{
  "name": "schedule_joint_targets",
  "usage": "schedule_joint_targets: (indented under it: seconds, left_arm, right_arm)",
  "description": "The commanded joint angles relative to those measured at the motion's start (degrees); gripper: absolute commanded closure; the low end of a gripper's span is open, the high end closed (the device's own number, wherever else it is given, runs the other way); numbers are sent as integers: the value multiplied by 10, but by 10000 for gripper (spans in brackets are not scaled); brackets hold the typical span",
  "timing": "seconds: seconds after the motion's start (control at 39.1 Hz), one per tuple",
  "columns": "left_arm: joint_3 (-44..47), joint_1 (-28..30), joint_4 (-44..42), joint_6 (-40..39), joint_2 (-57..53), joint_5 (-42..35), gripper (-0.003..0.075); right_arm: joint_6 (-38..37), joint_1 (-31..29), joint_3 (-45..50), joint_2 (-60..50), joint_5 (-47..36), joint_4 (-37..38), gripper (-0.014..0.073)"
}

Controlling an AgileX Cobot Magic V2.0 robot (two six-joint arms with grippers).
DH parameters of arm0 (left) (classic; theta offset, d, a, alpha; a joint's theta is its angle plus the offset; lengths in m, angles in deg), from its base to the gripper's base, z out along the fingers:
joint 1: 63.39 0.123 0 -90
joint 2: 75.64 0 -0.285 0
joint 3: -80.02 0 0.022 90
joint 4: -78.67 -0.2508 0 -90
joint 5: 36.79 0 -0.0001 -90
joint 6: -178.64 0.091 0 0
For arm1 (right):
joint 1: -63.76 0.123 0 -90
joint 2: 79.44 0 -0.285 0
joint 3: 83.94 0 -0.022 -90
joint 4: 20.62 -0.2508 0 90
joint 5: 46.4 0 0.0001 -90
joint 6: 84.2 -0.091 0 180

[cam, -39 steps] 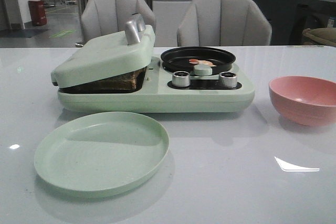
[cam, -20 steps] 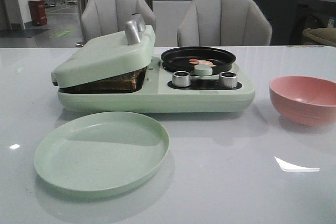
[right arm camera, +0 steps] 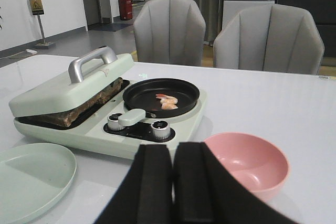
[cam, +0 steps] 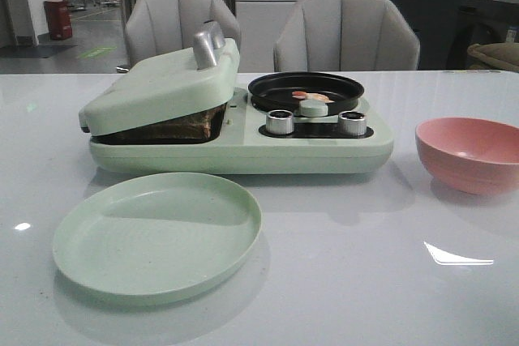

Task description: Make breakfast with bread and shrimp

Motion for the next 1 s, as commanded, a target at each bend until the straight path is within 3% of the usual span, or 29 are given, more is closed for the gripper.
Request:
schedule_joint_targets:
  seconds: [0.0,0.23,0.46,0.74,0.97]
  left_arm:
    - [-16,-4,9,-6,6,-42,606]
    - [-2,-4,-2,-10,6,-46,606]
    - [60,32,-177,-239,6,-135,606]
    - [153,99,-192,-245,-18,-282,606]
    - [209,118,-195,-245,-81,-306,606]
  right_arm:
    - [5,0,-15,5,-50,-2,425]
    - [5,0,-15,5,-50,-2,425]
    - [5,0,-15,5,-50,-2,425]
    - [5,0,-15,5,-50,-2,425]
    - [5,0,-15,5,-50,-2,425]
